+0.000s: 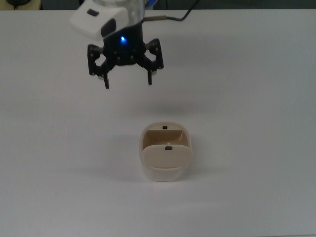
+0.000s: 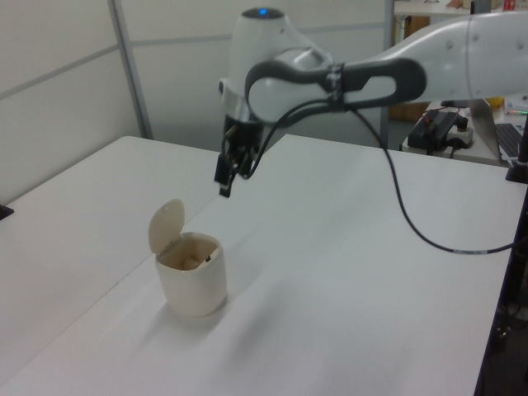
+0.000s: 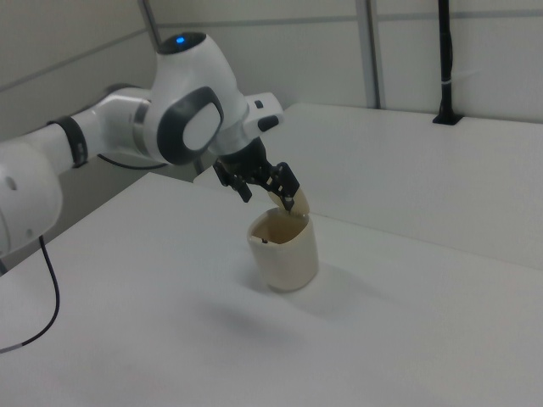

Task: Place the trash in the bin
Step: 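Open the gripper to drop the tissue into the bin, then raise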

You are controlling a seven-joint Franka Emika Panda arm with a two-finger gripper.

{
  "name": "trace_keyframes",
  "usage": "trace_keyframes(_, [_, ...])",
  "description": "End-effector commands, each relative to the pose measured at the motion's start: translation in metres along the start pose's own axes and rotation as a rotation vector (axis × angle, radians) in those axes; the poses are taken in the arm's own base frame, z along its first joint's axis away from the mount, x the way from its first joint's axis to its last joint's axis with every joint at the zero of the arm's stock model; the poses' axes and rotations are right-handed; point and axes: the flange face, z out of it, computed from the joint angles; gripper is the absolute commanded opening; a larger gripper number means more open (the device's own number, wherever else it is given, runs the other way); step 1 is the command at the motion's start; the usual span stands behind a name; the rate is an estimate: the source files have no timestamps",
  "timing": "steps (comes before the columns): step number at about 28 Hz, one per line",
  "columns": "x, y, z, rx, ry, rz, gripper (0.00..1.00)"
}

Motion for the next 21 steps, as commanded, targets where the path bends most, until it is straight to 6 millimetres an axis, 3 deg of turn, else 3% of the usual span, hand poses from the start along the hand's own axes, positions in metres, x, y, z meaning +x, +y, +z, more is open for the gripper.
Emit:
trace_keyframes(1, [-0.027,0.017,-0.031,-0.010,-0.074,0.048,1.00])
trace_keyframes(8, [-0.060,0.024,-0.062,-0.050,-0.219,0.052,1.00])
trace_keyframes(12, [-0.070,0.025,-0.067,-0.070,-0.290,0.050,1.00])
trace_keyframes(21, [-0.071,0.035,-0.061,-0.065,-0.306,0.073,1.00])
